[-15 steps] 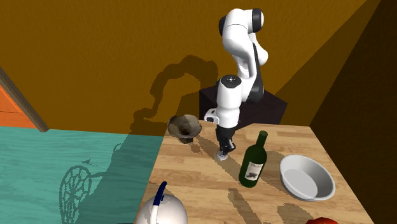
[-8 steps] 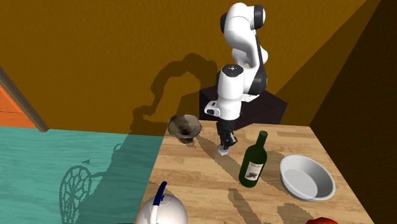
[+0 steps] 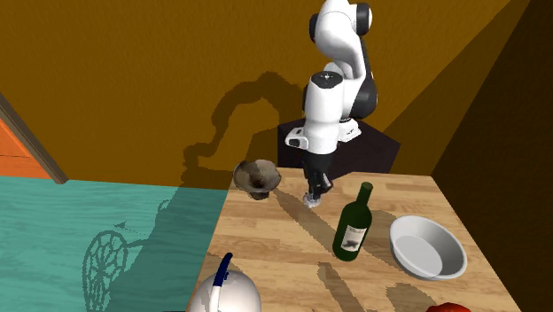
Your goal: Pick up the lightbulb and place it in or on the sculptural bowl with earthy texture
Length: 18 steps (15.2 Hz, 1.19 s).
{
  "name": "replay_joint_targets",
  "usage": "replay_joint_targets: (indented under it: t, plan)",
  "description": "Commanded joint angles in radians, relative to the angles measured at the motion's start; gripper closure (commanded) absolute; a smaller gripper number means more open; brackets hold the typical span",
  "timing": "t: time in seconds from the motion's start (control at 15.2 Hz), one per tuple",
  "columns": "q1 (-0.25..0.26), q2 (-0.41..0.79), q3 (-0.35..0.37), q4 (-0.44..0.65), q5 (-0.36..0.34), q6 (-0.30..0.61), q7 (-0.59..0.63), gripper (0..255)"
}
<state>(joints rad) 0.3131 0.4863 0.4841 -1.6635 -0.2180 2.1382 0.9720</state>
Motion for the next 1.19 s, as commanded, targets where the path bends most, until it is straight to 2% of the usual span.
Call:
replay_joint_targets:
  t: [0.0,0.33,0.73,1.12]
  plan:
    - [-0.003,-0.011,0.003,0.01,0.007,-0.02,-0.005,255]
    - [-0.007,-0.035,0.011,0.04,0.02,-0.071,-0.013,255]
    - [-0.139,-0.163,0.006,-0.123,0.09,-0.025,-0.154,255]
    - [-0.252,-0.263,-0.02,-0.235,0.155,-0.003,-0.311,255]
